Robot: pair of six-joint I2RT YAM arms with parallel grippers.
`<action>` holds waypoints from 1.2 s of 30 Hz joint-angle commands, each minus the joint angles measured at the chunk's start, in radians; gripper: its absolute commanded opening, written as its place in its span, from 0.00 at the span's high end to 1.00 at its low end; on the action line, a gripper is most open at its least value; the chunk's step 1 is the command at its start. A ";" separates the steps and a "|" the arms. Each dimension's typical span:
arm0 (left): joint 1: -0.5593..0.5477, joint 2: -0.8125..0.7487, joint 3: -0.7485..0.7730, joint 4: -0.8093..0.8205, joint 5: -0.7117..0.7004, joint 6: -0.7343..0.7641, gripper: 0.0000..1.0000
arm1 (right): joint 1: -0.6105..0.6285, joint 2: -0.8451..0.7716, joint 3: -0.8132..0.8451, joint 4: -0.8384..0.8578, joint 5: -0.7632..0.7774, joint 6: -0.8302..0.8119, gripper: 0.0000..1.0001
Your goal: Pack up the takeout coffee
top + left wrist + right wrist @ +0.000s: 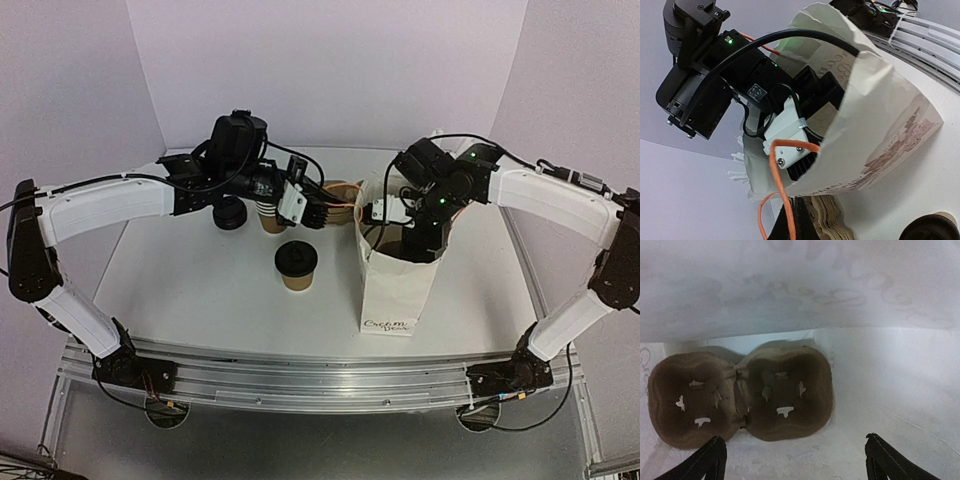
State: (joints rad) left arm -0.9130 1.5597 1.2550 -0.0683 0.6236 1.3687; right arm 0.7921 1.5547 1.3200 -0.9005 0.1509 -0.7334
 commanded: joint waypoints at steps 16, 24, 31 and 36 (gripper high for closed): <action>0.016 -0.040 0.006 -0.056 0.031 0.042 1.00 | -0.067 -0.122 0.123 0.016 -0.345 0.105 0.09; 0.016 -0.029 0.018 -0.040 0.030 0.006 1.00 | -0.068 -0.142 0.176 0.032 -0.356 0.155 0.08; 0.040 -0.019 0.022 -0.019 0.041 -0.019 1.00 | -0.083 -0.142 0.216 0.048 -0.331 0.199 0.08; 0.079 -0.011 0.027 -0.004 0.077 -0.038 1.00 | -0.087 -0.136 0.293 0.128 -0.329 0.319 0.08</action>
State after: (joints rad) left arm -0.8666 1.5346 1.2480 -0.1156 0.6548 1.3613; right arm 0.7113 1.4300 1.5246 -0.8665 -0.1726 -0.5286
